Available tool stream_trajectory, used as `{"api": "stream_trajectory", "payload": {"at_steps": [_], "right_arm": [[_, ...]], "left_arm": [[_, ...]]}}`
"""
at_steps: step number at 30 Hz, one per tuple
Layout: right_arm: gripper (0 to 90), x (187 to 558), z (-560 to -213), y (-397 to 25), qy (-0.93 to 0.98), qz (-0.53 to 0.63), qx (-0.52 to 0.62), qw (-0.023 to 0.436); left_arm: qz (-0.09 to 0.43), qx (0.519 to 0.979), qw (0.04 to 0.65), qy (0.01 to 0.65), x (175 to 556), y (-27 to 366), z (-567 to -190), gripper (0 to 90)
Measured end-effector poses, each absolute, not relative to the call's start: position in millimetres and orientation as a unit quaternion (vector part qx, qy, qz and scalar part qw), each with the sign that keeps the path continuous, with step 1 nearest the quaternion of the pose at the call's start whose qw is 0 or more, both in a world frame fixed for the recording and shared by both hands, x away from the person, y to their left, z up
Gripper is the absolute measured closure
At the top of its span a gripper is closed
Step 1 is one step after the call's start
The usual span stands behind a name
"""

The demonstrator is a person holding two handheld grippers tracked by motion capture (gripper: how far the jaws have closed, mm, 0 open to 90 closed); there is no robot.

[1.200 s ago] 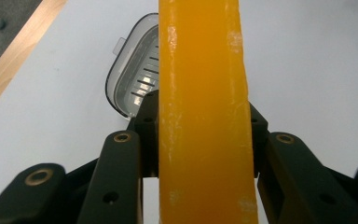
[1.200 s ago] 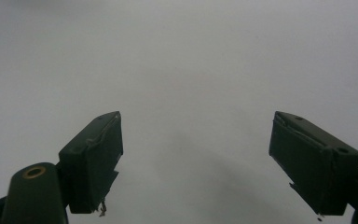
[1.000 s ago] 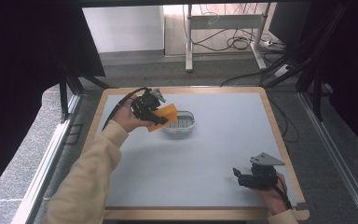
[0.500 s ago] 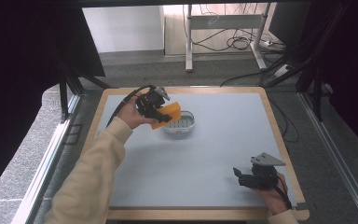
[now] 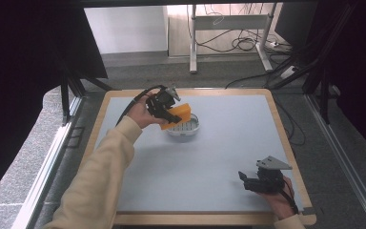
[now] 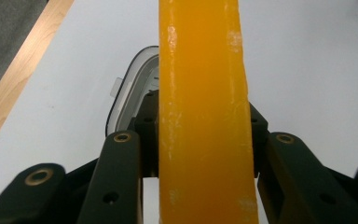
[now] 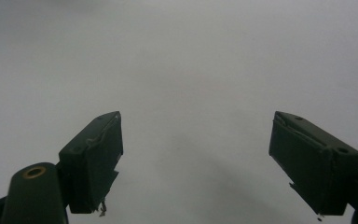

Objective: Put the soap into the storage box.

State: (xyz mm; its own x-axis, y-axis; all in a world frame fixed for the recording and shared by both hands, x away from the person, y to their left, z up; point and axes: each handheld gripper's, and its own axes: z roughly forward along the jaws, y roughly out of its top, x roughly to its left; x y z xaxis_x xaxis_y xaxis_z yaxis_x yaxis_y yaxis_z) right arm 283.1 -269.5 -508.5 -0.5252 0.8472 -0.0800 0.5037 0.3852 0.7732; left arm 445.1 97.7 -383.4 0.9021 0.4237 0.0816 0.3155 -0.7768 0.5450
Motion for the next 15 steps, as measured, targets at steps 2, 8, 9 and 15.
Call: {"api": "stream_trajectory", "payload": {"at_steps": [2, 8, 9, 15], "right_arm": [[17.6, 283.0, -508.4, -269.6, 0.797, 0.358, 0.424, 0.240], [17.6, 282.8, -508.6, -270.4, 0.796, 0.357, 0.426, 0.240], [17.6, 282.8, -508.6, -270.4, 0.796, 0.357, 0.426, 0.240], [17.7, 282.8, -509.1, -269.2, 0.797, 0.356, 0.425, 0.240]], "left_arm": [[0.096, 0.937, 0.271, 0.198, 448.4, 96.0, -386.1, 61.6], [0.087, 0.940, 0.273, 0.185, 455.2, 92.4, -392.9, 61.6], [0.087, 0.940, 0.273, 0.185, 455.2, 92.4, -392.9, 61.6], [0.080, 0.942, 0.274, 0.175, 463.2, 88.2, -395.3, 61.6]]}}
